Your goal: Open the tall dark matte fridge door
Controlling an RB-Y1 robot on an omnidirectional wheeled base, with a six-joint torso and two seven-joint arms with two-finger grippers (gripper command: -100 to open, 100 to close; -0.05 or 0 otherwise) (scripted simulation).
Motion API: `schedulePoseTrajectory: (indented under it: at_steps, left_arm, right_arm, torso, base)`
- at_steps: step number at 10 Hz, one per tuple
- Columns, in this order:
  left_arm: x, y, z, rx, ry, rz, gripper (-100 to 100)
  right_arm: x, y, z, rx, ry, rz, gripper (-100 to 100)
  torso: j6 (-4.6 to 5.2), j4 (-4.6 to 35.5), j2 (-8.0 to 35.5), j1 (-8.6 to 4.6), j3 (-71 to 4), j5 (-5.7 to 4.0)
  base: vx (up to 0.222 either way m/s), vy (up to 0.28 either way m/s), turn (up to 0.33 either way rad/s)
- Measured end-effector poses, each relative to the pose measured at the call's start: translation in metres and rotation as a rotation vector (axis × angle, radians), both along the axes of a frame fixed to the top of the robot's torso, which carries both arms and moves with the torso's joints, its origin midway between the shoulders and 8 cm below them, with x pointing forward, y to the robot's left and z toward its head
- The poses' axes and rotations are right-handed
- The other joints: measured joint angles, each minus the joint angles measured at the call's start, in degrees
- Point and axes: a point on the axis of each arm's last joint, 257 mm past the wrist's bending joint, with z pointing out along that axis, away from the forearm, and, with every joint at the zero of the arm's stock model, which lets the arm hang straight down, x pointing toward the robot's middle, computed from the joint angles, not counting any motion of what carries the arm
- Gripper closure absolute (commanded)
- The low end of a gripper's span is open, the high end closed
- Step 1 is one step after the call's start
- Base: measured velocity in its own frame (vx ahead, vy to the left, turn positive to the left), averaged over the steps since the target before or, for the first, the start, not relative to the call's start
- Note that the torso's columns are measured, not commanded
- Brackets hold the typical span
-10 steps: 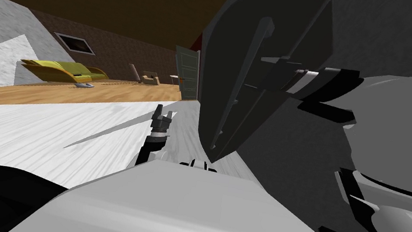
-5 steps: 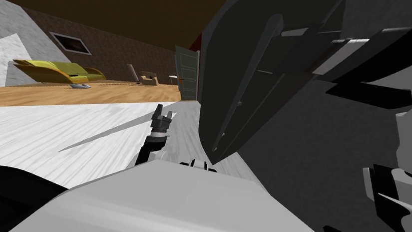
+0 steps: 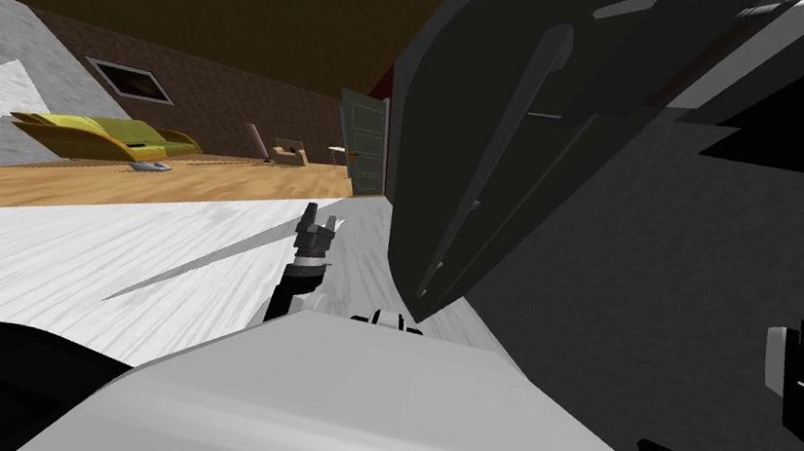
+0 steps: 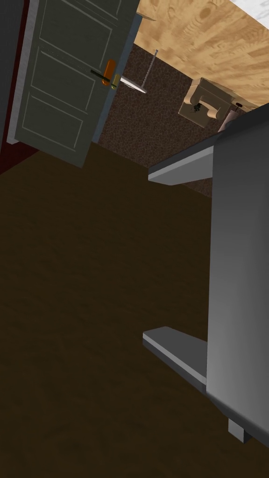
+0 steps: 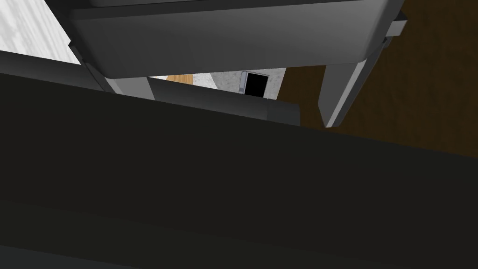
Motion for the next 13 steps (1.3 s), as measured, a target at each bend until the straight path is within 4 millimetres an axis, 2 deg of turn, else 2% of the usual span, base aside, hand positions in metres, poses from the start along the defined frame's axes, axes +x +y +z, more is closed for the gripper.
schedulePoseTrajectory:
  at_steps: [1,2,4,7,10,13]
  left_arm:
    - [0.0,0.0,0.0,0.0,0.0,0.0,0]
    - [0.0,0.0,0.0,0.0,0.0,0.0,0]
    - [0.0,0.0,0.0,0.0,0.0,0.0,0]
    - [0.0,0.0,0.0,-0.001,0.0,0.0,0]
    - [0.0,0.0,0.0,-0.001,0.0,0.0,0]
    - [0.0,0.0,0.0,-0.001,0.0,0.0,0]
  right_arm:
    - [-0.003,-0.002,0.005,-0.003,-0.002,-0.006,-100]
    - [-0.003,-0.001,0.005,-0.005,0.001,-0.007,100]
    - [-0.002,-0.004,0.006,-0.008,-0.002,-0.02,100]
    - [0.006,-0.019,0.007,-0.005,-0.001,-0.066,100]
    - [0.015,-0.034,0.003,-0.008,0.009,-0.116,100]
    - [0.023,-0.051,0.005,-0.007,0.003,-0.172,100]
  torso:
    - [-0.04,-0.04,-0.18,0.26,-0.09,0.09]
    - [-0.15,-0.12,-0.22,0.33,-0.2,0.18]
    - [-0.06,-0.09,-0.06,0.64,-0.03,0.17]
    - [-0.32,-0.22,-0.34,1.09,-0.26,0.51]
    - [-0.37,-0.23,-0.64,0.47,-0.57,0.36]
    - [-0.19,-0.2,-0.52,0.58,-0.41,0.29]
  base:
    - [0.048,0.035,-0.011]
    - [-0.006,-0.001,-0.025]
    - [-0.046,0.223,-0.154]
    - [-0.043,0.34,-0.125]
    - [-0.056,0.323,-0.109]
    - [-0.065,0.345,-0.144]
